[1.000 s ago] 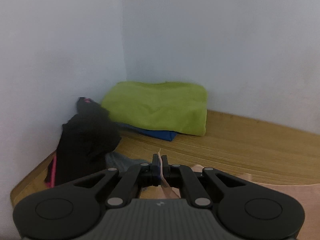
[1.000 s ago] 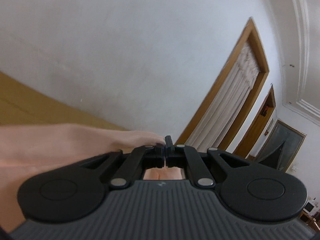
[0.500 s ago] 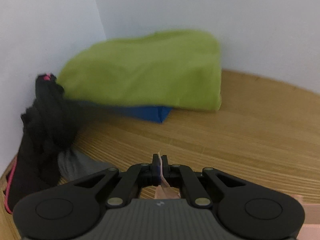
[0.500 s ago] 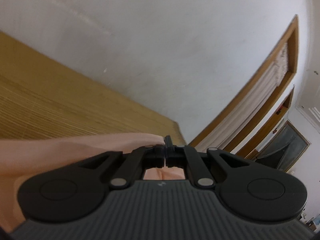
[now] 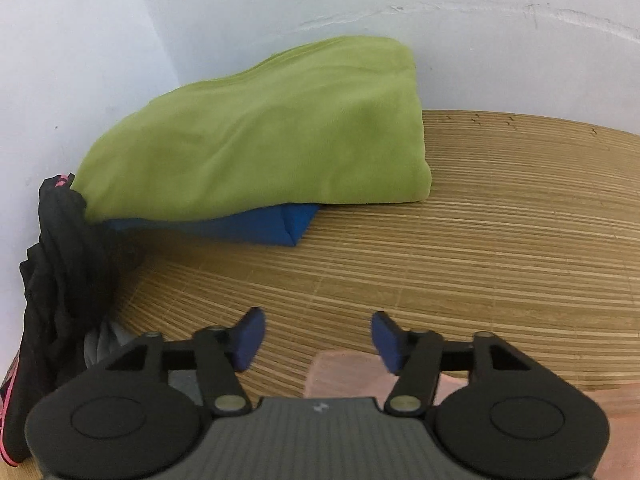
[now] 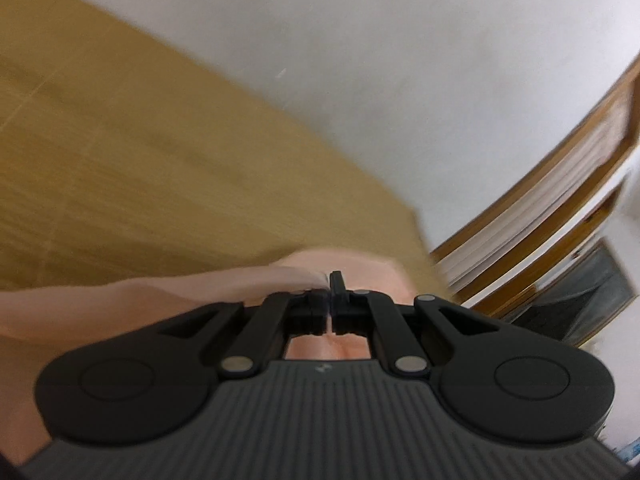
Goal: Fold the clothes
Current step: 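Open both grippers to drop the peach cloth onto the mat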
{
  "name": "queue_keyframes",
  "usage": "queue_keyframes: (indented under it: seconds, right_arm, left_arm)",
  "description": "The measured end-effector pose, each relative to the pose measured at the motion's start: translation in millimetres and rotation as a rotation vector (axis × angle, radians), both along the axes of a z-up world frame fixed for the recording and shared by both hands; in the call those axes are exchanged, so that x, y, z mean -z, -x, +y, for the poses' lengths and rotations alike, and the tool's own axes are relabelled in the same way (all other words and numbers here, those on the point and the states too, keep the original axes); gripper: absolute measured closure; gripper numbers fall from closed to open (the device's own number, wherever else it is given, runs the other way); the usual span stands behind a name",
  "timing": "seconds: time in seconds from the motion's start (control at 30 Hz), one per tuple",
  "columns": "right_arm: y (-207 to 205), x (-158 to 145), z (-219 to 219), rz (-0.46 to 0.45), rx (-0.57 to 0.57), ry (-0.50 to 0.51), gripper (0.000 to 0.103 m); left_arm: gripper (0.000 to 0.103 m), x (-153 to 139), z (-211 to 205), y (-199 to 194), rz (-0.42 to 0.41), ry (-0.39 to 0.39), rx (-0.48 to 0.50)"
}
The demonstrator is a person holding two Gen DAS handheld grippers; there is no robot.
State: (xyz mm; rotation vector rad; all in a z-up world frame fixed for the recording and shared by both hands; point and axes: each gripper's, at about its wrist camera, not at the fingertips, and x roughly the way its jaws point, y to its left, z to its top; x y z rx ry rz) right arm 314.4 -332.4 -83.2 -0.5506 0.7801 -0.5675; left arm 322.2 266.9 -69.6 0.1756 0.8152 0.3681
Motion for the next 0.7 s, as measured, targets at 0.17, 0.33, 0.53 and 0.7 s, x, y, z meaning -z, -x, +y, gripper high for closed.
queue_keyframes:
  seconds: [0.17,0.33,0.53,0.7]
  right_arm:
    - [11,-18,2,0.018,0.018,-0.122,0.038]
    - [45,-57,7,-0.017,0.040,-0.244,0.028]
    - [120,-99,44,-0.076,-0.052,-0.250,0.028]
    - [198,-121,105,-0.060,-0.307,-0.238,0.026]
  left_arm:
    - [0.036,-17,12,11,-0.015,0.072,-0.036]
    - [0.034,-40,19,49,-0.065,0.077,-0.003]
    - [0.032,-65,29,126,-0.080,0.139,0.035]
    - [0.032,-85,42,207,-0.069,0.146,0.021]
